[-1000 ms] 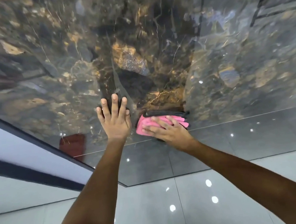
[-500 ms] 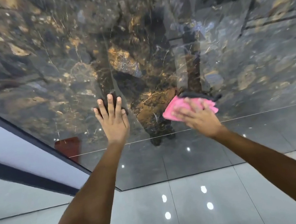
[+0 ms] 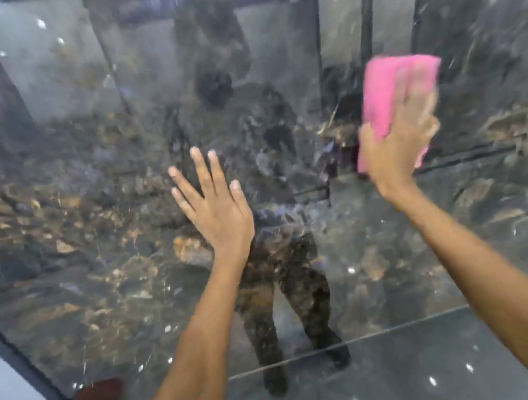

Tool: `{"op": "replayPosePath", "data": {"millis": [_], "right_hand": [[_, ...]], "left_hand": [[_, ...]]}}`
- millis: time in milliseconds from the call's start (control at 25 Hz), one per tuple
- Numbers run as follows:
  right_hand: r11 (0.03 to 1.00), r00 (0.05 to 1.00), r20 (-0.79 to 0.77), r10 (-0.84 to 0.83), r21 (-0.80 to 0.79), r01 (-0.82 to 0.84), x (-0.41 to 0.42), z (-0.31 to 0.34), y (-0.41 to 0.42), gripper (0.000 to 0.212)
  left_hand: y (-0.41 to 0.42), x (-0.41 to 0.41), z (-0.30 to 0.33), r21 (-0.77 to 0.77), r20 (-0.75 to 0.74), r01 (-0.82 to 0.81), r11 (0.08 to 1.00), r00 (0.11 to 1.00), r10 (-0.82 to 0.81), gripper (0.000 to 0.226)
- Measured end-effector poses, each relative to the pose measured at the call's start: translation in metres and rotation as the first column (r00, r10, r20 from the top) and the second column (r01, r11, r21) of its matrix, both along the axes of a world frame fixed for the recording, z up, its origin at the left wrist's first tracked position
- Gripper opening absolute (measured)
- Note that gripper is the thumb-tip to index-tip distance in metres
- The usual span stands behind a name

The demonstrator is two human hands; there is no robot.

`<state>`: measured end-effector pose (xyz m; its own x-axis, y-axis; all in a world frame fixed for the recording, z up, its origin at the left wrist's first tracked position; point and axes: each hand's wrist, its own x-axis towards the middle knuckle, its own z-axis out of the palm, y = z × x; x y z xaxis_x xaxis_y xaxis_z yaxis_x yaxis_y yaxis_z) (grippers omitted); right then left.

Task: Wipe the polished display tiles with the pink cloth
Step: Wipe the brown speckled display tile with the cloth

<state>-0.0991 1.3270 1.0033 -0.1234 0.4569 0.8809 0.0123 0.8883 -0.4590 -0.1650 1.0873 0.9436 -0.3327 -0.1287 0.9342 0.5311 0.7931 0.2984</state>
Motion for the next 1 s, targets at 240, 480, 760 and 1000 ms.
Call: {"op": "replayPosePath", "data": {"millis": [240, 480, 760, 1000], "right_hand": [[0.32, 0.98, 0.184, -0.071, 0.935, -0.152, 0.003, -0.034, 0.031, 0.09], [0.968, 0.997, -0.083, -0.004, -0.252, -0.017, 0.017, 0.177, 0.094, 0.08], [0.089, 0.981, 0.193, 0.017, 0.977, -0.194, -0.005, 0.094, 0.075, 0.074], [0.985, 0.971, -0.184, 0.152, -0.052, -0.164, 0.013, 0.254, 0.065, 0.075]], "left_hand": [[0.022, 0.012, 0.048, 0.073, -0.049, 0.02, 0.997, 0.999, -0.016, 0.048], [0.045, 0.001, 0.137, 0.069, -0.078, -0.133, 0.989, 0.987, 0.138, 0.055], [0.043, -0.003, 0.133, 0.045, -0.085, -0.172, 0.984, 0.981, 0.175, 0.056], [0.046, -0.003, 0.133, 0.066, -0.075, -0.164, 0.984, 0.983, 0.169, 0.056]]}}
